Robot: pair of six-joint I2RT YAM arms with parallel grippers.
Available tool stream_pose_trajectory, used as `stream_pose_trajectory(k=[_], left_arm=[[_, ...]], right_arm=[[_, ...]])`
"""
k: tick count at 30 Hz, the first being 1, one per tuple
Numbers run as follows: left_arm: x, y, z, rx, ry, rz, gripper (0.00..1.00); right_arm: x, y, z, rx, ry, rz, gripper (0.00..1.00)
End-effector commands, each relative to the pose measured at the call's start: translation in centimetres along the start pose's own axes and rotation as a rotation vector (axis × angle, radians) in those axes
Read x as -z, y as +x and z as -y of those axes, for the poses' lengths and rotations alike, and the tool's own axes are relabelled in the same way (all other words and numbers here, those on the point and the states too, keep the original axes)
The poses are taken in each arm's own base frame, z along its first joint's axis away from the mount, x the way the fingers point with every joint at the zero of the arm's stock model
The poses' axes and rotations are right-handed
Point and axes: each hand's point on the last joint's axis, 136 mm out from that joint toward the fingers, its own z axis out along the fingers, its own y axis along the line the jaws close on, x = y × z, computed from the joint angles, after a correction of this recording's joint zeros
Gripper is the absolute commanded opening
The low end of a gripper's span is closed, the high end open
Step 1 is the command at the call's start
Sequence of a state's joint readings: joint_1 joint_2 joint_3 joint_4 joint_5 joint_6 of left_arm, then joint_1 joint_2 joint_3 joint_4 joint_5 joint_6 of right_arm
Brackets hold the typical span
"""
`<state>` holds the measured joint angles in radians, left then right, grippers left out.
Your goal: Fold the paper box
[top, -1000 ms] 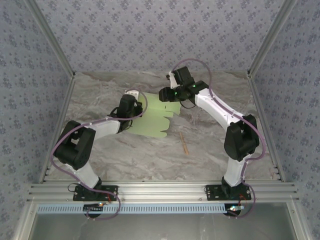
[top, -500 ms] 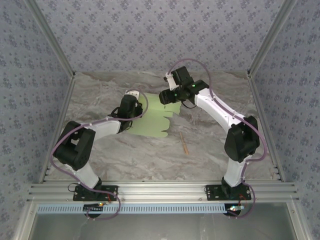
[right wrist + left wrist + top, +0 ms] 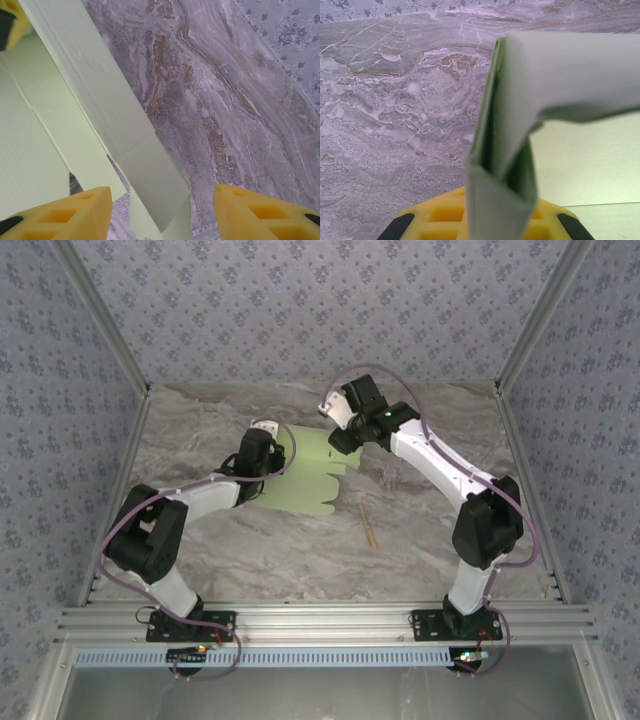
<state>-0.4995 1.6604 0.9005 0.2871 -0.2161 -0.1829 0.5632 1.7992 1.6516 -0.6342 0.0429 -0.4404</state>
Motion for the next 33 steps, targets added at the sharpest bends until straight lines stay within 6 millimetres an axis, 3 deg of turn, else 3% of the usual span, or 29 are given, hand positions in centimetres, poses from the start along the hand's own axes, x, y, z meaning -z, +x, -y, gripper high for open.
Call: stream_pose_trajectory(k=[1,5,10,16,23,33], left_arm=[[1.2,-3.1,0.7,0.002,0.029,0.065,0.0],[1.3,-3.1,0.8,0.003,0.034,0.065,0.0],[1.3,-3.1,0.7,0.01,0.031,0.061,0.0],[1.1,-3.0,0.5,0.049,0.013,0.025,0.0],[1.0,-2.9,0.6,0.088,0.008,-0.012,0.0],[0.4,-2.5,0.7,0.114,-0.002,-0.042,0.0]], right_arm=[[-0.9,0.3,0.1,0.074,0.003,-0.047,0.55],[-1.8,0.3,0.0,0.082,0.01,-0.067,0.47],[-2.1,0.2,1.0,0.043,0.073,-0.078,0.26],[-2.1,-0.8,2.0,-0.147,0.19,-0.075,0.23],[-2.5,-2.6,1.0,-0.396,0.216,-0.011,0.21],[-4.3,-3.0,0.4,-0.651,0.224,0.062,0.18]])
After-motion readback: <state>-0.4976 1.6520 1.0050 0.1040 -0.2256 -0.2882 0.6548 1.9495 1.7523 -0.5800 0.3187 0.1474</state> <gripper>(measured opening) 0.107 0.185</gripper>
